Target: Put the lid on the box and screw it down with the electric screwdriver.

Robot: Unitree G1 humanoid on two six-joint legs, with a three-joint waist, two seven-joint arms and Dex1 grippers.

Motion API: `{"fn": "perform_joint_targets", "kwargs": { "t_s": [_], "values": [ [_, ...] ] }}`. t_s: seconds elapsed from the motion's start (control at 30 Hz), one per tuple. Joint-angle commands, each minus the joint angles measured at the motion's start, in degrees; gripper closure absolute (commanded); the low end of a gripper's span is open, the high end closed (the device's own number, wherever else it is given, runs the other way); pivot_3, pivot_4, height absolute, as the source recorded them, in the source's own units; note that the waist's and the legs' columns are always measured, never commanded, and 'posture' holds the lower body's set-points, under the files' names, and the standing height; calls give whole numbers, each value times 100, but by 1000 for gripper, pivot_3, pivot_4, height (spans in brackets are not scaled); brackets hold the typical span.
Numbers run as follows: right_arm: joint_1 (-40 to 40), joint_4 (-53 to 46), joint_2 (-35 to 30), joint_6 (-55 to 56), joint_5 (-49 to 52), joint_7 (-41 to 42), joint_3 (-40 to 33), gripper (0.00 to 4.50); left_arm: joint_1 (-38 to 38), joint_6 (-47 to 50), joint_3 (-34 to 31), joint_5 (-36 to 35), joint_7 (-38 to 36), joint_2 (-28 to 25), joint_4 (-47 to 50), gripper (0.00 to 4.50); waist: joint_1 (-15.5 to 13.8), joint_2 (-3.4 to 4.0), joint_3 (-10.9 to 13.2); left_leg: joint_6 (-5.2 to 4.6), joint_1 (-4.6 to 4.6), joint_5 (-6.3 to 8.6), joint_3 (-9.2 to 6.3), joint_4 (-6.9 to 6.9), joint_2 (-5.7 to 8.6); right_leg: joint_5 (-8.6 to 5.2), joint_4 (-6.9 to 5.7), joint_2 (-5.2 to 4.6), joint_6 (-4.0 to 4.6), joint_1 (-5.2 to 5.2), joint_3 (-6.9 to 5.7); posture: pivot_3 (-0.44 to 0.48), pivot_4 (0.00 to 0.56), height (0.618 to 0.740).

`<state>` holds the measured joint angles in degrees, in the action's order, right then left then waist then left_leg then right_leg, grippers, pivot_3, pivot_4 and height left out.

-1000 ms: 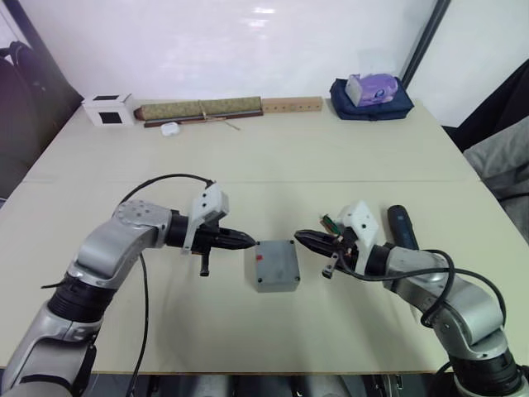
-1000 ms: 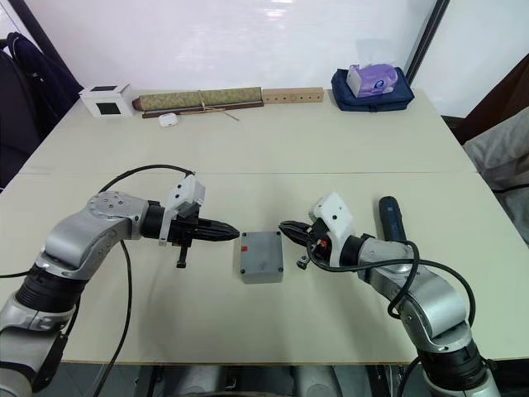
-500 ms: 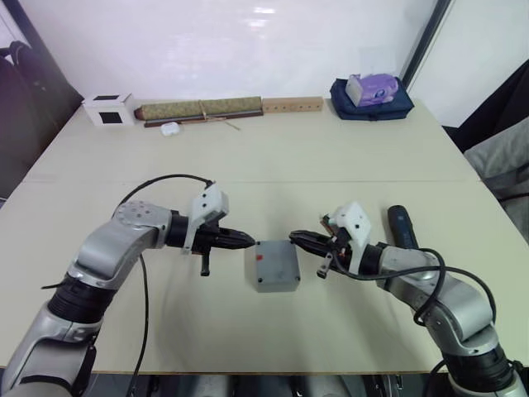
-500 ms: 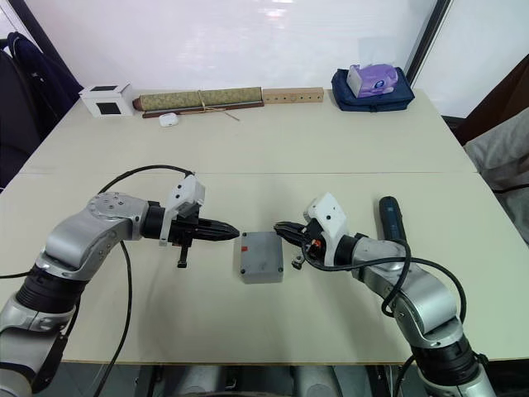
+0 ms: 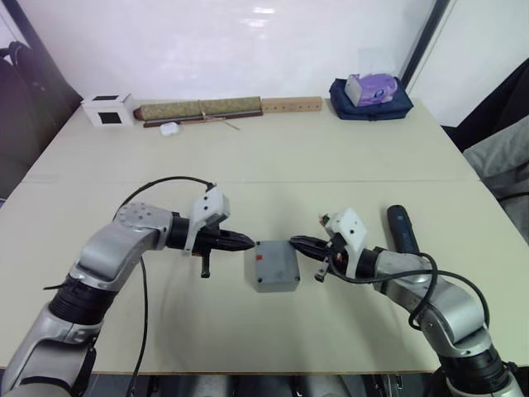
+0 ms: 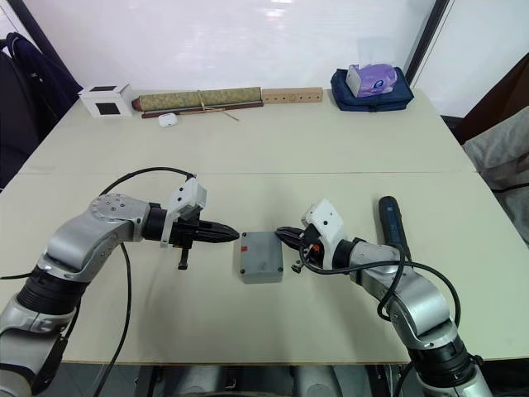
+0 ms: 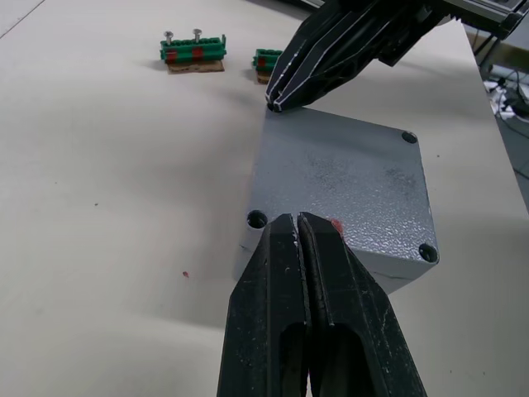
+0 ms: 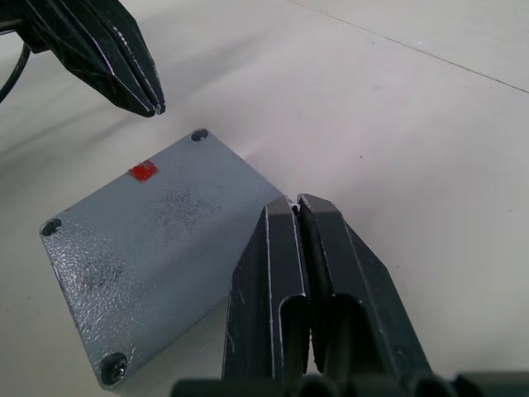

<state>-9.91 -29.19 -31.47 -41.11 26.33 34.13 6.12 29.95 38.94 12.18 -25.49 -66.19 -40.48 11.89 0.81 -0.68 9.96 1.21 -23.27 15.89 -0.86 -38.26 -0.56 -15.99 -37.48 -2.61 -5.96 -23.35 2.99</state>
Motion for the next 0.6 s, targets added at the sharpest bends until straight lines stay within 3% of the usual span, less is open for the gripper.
{"fn": "perform_joint_targets", "kwargs": {
  "t_s": [0.03,0.13,0.27,0.3,0.43,0.47,0.6],
  "values": [
    [-27,-59,43,102,-22,0,-36,4449,58,-94,-74,-21,-25,-6,96,4500,0,0,0,0,0,0,0,0,0,0,0,0,0,0,0,0,150,740],
    [-16,-90,29,74,13,18,-72,3806,68,-71,-89,-42,-22,-5,109,4500,0,0,0,0,0,0,0,0,0,0,0,0,0,0,0,0,150,740],
    [-49,-124,-94,36,37,67,-192,2128,131,-23,-150,-121,-12,41,90,4500,0,0,0,0,0,0,0,0,0,0,0,0,0,0,0,0,150,740],
    [-61,-130,-121,23,56,81,-239,1887,146,-23,-154,-127,-7,56,83,4500,0,0,0,0,0,0,0,0,0,0,0,0,0,0,0,0,150,740],
    [-179,-235,-324,-308,392,85,-800,289,289,-11,-245,-233,19,206,25,4500,-9,0,0,0,-1,0,0,0,1,0,0,-3,0,0,0,0,150,740],
    [-218,-269,-361,-485,536,26,-1009,71,334,-8,-252,-246,29,230,18,4500,-8,0,0,0,-1,0,0,-1,1,0,0,-3,0,0,0,0,150,740],
    [-429,-326,-733,-1585,1208,-240,-2026,71,561,-15,-285,-318,8,304,84,4500,-7,0,0,0,-1,0,-2,0,1,0,0,-1,0,0,0,0,150,740]
  ]
}}
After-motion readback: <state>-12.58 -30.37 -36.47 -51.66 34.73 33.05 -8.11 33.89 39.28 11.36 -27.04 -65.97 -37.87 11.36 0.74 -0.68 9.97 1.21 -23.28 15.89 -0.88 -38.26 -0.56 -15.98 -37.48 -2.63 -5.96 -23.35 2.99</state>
